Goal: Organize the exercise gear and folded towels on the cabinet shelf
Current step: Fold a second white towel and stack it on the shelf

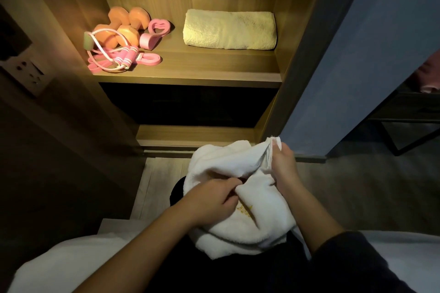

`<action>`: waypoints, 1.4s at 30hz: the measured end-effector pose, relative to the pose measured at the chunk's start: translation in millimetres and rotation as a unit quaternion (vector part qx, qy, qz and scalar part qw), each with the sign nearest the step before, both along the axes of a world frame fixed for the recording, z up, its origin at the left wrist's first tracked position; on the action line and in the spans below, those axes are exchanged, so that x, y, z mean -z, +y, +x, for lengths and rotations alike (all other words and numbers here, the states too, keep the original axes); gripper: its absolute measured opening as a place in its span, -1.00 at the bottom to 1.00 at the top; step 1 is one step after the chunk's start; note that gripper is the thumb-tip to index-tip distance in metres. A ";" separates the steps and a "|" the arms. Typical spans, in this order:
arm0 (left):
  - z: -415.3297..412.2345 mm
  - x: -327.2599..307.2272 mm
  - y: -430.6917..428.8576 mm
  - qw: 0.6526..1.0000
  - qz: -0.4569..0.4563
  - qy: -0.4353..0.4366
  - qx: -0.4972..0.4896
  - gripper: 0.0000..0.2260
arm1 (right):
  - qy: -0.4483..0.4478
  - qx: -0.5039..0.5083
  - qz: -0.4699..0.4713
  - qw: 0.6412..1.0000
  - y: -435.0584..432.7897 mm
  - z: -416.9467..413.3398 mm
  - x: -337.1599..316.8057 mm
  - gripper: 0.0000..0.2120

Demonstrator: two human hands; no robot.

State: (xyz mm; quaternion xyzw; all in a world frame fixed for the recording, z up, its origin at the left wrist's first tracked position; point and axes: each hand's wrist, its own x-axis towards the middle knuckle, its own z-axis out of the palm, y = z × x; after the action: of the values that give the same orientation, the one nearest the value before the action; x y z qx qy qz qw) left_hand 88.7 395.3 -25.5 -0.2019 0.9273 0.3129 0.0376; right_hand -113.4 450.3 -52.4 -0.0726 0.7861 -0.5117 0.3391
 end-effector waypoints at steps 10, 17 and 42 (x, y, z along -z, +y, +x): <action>-5.8 11.6 5.2 0.994 -0.072 -0.055 0.064 -0.53 | 0.248 -0.112 -0.011 0.962 13.4 16.8 5.2 -0.73; 15.5 9.6 8.3 0.996 -0.071 0.047 -0.005 -0.86 | 0.298 -0.171 -0.021 0.939 11.3 27.2 6.2 -0.76; 57.9 -16.6 34.0 0.950 -0.221 0.152 0.163 -0.90 | 0.279 -0.195 -0.008 0.940 14.2 30.4 8.4 -0.74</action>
State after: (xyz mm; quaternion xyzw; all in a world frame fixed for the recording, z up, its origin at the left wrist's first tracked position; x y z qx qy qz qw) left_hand 146.6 429.3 -8.9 -0.0011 0.9882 0.1171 -0.0988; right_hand -83.0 464.5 -60.7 -0.3665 0.8157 -0.4011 0.1985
